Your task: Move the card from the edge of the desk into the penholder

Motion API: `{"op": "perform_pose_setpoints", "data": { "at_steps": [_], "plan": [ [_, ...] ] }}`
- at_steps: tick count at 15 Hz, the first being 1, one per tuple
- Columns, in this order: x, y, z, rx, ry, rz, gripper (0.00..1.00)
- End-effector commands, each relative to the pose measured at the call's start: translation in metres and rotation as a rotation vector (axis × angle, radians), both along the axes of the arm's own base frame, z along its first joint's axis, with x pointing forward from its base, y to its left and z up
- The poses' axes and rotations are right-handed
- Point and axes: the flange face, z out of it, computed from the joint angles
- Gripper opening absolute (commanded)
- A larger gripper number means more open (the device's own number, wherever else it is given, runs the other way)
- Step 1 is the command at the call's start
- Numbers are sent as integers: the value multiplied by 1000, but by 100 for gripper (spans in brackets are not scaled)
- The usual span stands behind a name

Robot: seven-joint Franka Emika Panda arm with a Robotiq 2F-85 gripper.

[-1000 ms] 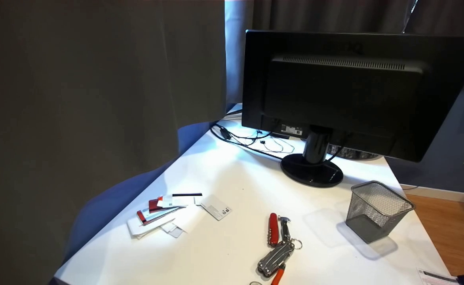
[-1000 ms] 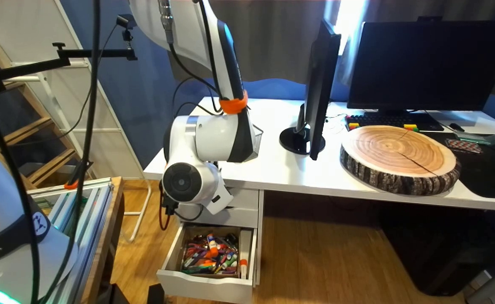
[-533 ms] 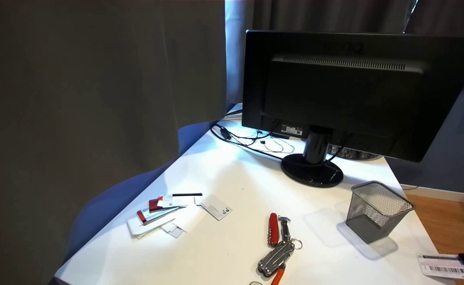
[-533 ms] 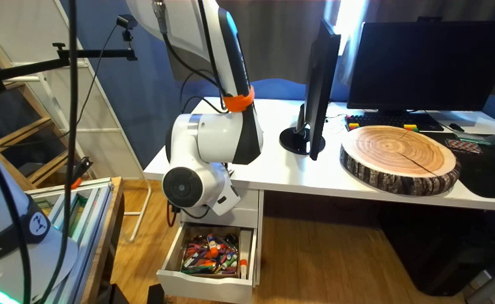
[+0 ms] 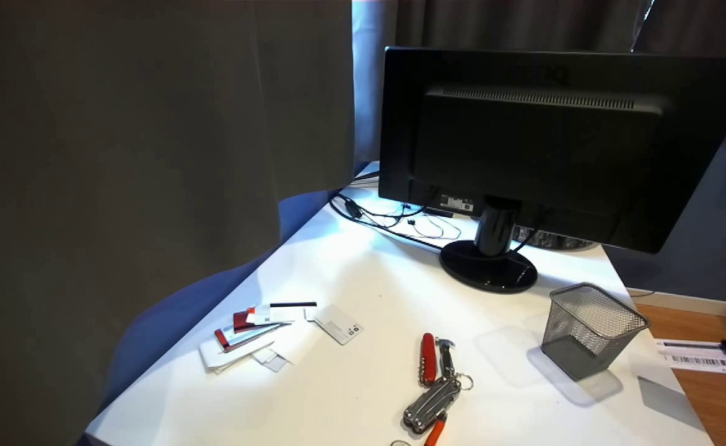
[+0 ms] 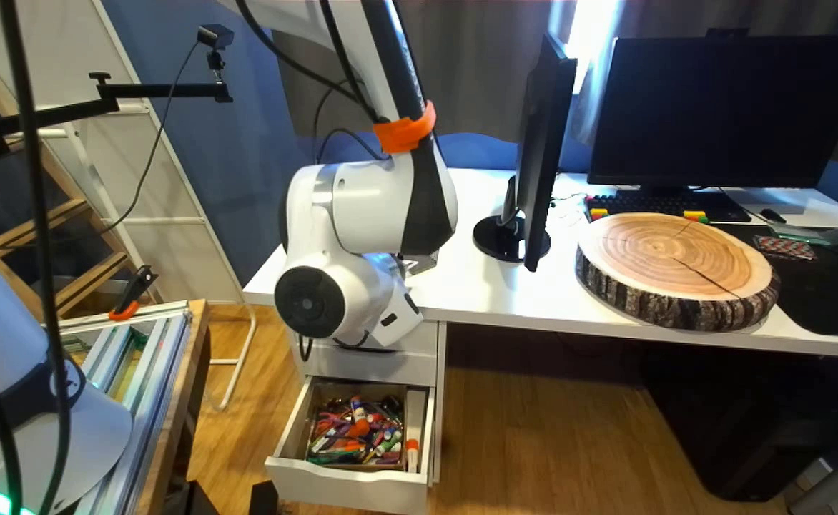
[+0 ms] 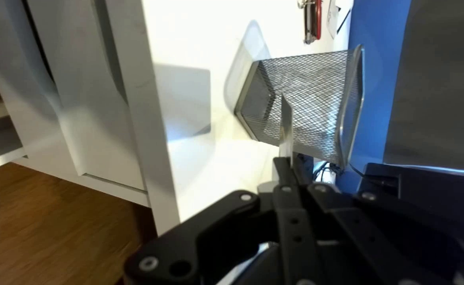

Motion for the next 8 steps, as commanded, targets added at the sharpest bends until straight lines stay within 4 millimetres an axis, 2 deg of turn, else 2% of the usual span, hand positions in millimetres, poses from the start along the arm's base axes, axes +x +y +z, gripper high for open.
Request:
{"op": "perform_pose_setpoints", "data": {
  "at_steps": [1,8],
  "plan": [
    [1,9,38,74,-11,-3,0],
    [27,30,106,102,-54,27,0]
  ]
}}
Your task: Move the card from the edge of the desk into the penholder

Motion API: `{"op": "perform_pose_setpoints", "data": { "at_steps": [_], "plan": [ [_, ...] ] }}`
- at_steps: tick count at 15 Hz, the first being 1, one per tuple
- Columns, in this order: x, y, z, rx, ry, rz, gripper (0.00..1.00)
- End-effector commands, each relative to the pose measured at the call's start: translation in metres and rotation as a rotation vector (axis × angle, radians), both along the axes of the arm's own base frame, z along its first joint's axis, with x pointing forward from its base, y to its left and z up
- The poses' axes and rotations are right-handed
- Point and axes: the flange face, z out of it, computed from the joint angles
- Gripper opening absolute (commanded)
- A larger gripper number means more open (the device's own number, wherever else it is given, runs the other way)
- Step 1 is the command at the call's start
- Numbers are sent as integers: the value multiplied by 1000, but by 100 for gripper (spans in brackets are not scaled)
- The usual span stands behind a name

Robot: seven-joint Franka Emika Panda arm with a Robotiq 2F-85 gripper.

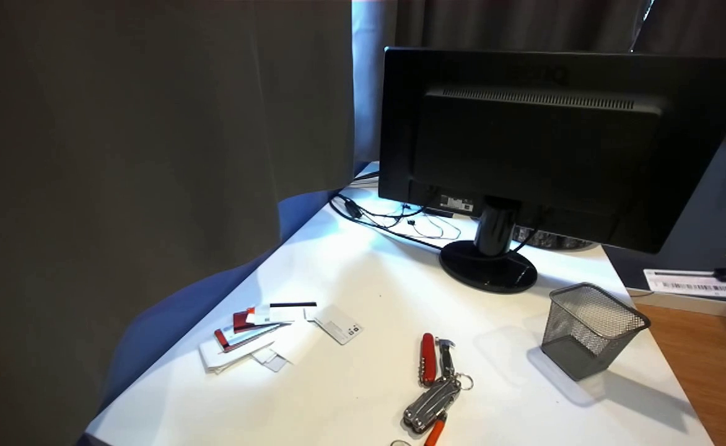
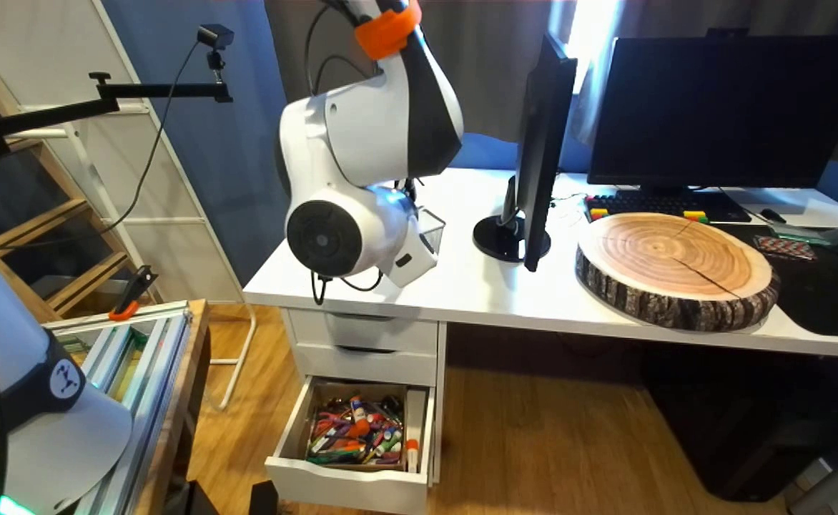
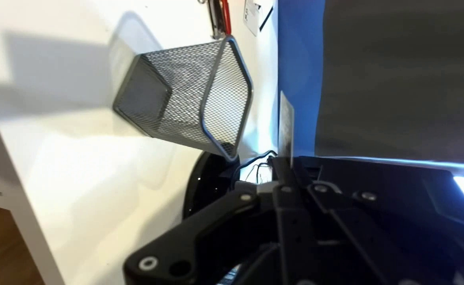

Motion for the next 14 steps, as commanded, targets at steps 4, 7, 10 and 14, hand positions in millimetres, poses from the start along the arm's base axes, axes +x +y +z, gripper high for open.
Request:
{"op": "perform_pose_setpoints", "data": {
  "at_steps": [4,7,10,14],
  "plan": [
    [18,23,61,-92,-15,101,0],
    [32,43,78,-223,-10,189,0],
    [44,67,89,-366,-22,294,0],
    [58,99,103,-540,-77,466,0]
  ]
}}
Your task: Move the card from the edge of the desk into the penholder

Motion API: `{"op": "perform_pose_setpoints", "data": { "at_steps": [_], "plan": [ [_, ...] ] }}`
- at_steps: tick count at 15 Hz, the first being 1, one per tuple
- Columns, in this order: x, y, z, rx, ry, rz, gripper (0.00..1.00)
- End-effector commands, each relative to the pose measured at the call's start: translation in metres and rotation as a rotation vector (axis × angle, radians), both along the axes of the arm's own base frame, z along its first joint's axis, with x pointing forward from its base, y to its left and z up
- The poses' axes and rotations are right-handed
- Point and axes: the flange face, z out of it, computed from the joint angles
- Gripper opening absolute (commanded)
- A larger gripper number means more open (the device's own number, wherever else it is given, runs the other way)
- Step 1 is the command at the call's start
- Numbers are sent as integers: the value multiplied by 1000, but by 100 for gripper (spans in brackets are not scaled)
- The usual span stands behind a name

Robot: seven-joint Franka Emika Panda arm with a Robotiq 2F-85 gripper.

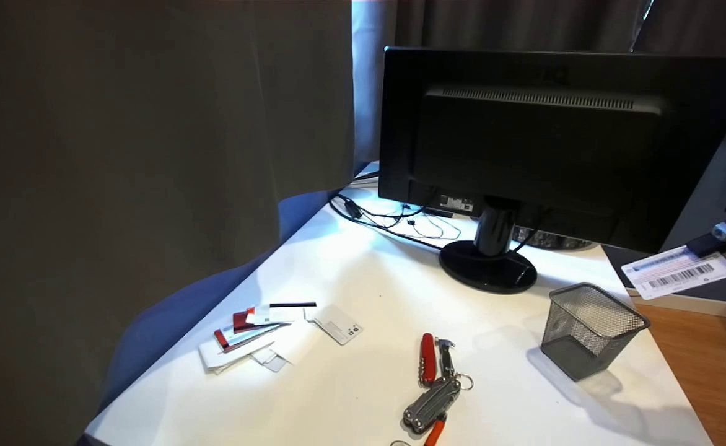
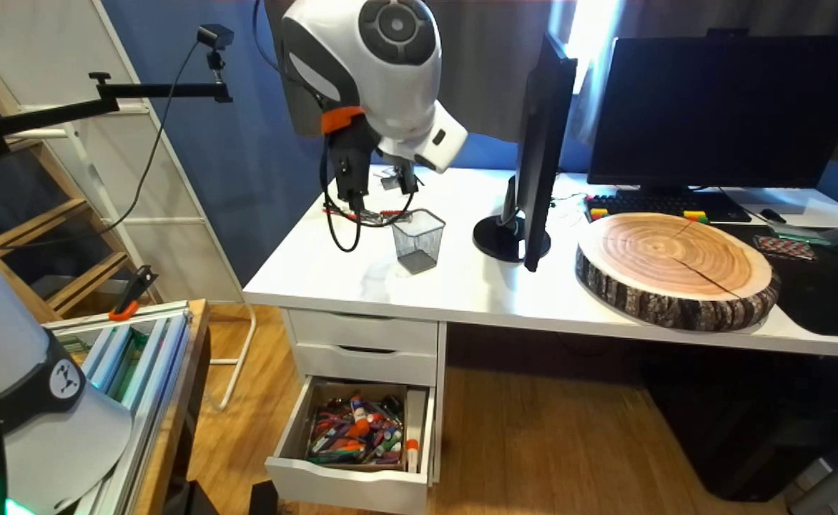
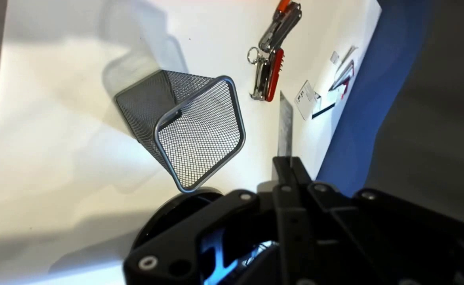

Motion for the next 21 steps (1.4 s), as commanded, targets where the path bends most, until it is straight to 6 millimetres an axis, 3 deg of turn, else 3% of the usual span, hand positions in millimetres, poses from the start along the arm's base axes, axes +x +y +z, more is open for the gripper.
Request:
{"op": "perform_pose_setpoints", "data": {
  "at_steps": [1,8,21],
  "plan": [
    [16,29,10,-140,-41,135,0],
    [48,70,17,-332,-144,343,0],
    [80,127,-15,-587,-299,670,0]
  ]
}}
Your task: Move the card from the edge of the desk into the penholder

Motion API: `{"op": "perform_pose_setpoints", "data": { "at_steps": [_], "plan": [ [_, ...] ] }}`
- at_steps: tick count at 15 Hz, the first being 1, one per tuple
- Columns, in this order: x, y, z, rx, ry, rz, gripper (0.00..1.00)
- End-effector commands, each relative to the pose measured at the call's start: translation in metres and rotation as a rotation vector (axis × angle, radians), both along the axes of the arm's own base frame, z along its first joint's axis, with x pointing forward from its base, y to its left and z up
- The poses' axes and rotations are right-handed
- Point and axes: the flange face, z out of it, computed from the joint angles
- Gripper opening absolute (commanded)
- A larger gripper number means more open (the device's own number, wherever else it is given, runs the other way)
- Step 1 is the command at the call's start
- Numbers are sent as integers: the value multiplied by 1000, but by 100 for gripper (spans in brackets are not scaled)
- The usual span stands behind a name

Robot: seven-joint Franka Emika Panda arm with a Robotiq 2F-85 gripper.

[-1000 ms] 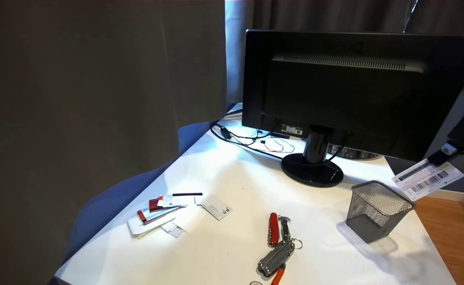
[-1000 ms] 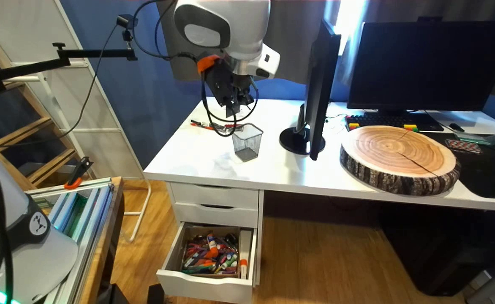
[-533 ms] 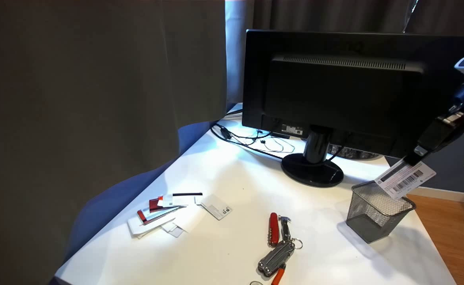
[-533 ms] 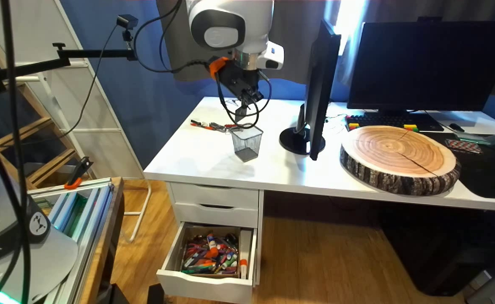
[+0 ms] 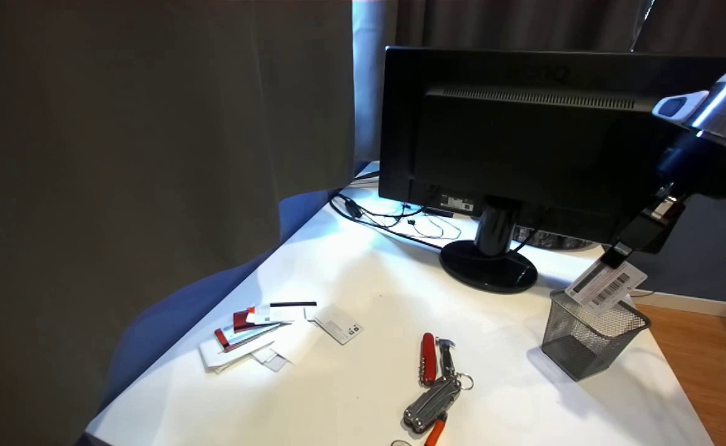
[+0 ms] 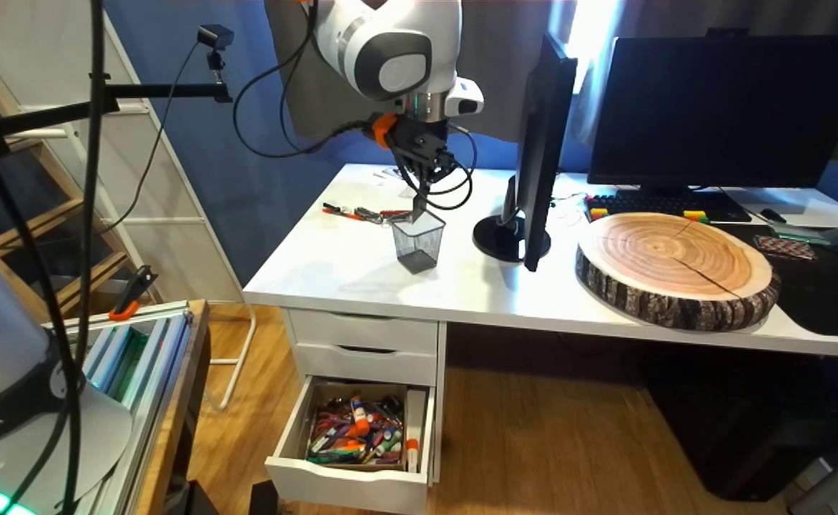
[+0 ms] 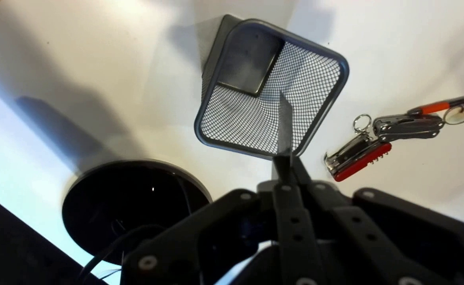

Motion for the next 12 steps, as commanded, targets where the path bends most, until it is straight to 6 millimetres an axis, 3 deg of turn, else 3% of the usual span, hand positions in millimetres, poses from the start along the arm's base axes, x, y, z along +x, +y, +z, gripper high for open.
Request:
{"op": "perform_pose_setpoints", "data": {
  "at_steps": [1,8,12],
  "plan": [
    [7,17,-12,-58,-20,100,0],
    [3,24,-30,-156,-34,255,0],
    [1,27,-33,-171,-54,290,40]
  ]
}}
